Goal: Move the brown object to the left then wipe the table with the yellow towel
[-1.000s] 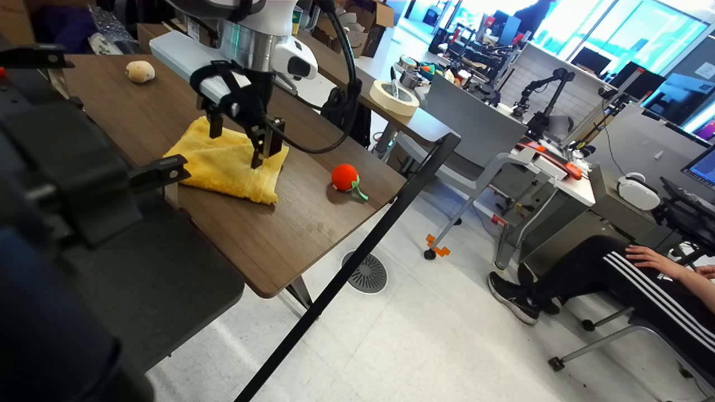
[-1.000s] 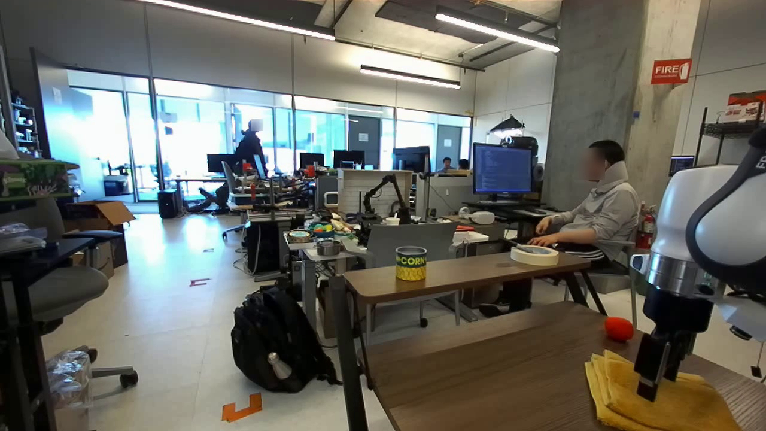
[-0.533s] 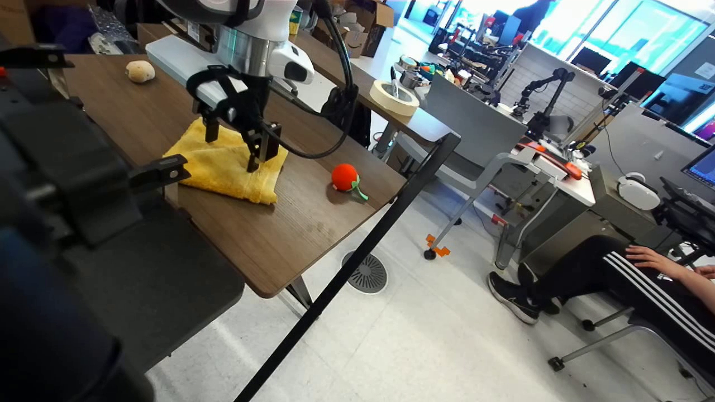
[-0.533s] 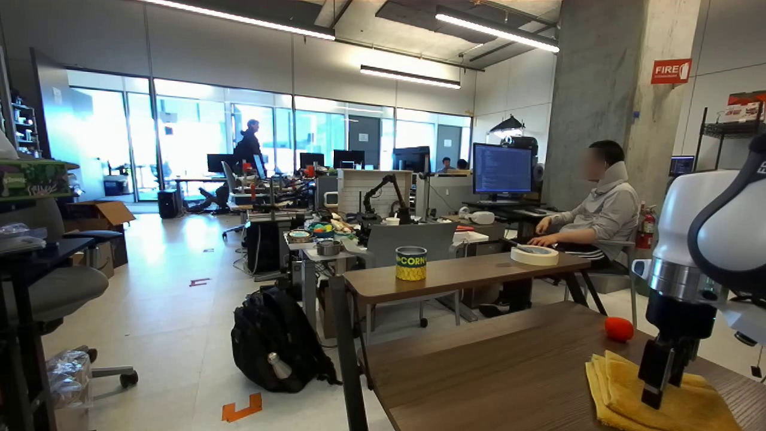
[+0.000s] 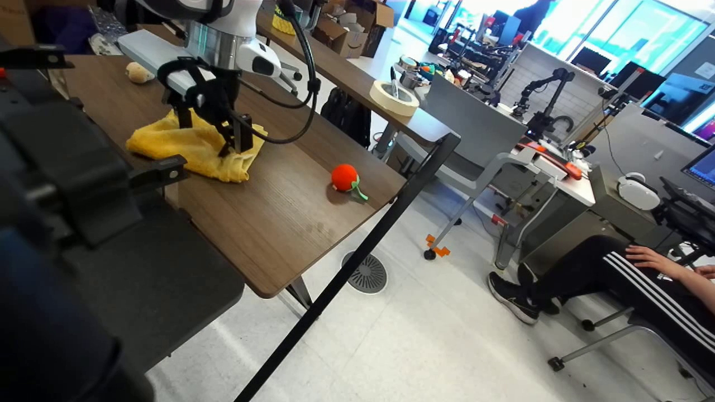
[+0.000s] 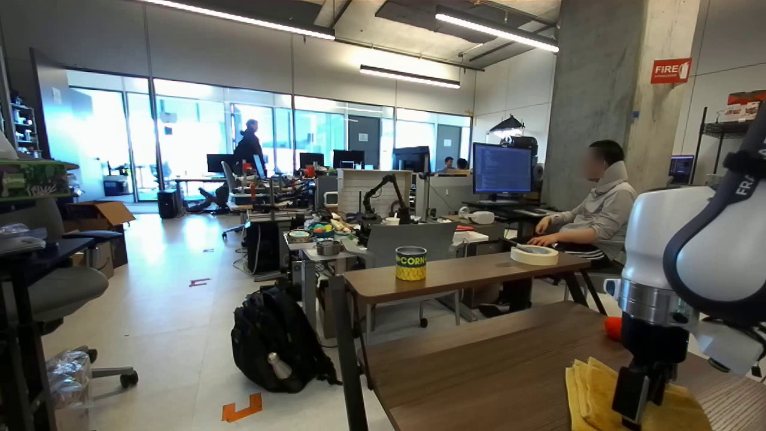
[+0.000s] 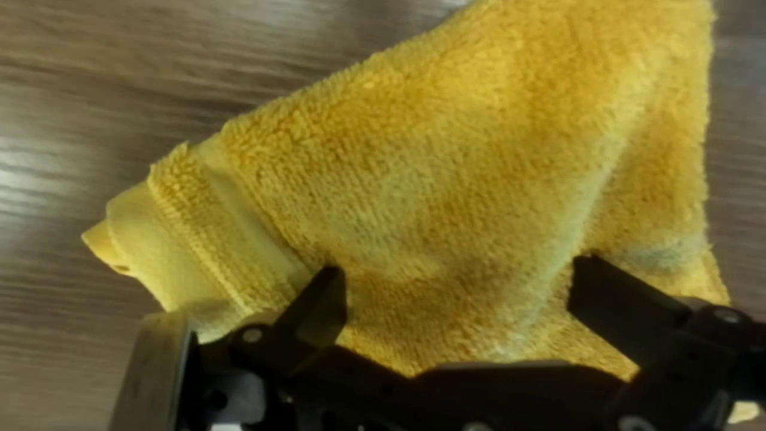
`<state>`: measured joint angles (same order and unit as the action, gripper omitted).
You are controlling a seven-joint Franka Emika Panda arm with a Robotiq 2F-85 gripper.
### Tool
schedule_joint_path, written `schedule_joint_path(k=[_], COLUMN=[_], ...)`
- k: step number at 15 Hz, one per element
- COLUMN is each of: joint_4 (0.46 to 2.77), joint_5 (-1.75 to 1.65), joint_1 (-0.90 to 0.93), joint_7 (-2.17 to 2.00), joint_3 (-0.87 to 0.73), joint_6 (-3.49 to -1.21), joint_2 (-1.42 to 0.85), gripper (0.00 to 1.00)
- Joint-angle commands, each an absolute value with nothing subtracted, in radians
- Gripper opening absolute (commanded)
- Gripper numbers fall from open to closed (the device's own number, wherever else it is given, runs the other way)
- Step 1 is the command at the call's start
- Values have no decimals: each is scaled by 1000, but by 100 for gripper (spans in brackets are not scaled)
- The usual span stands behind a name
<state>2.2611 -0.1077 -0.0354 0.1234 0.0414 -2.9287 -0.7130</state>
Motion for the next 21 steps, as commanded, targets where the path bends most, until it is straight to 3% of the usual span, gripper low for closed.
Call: schedule_joint_path(k=[1, 8, 12, 21], joint_4=[2082, 1740, 1686, 1522], joint_5=[-70, 41, 59, 30], joint_1=[28, -7, -20, 222], joint_7=[31, -124, -139, -224], joint_3=[7, -58, -40, -37], joint_6=[-2916, -2910, -2907, -2819], joint_2=[-819, -1002, -1043, -1125], gripper=[100, 100, 100, 100])
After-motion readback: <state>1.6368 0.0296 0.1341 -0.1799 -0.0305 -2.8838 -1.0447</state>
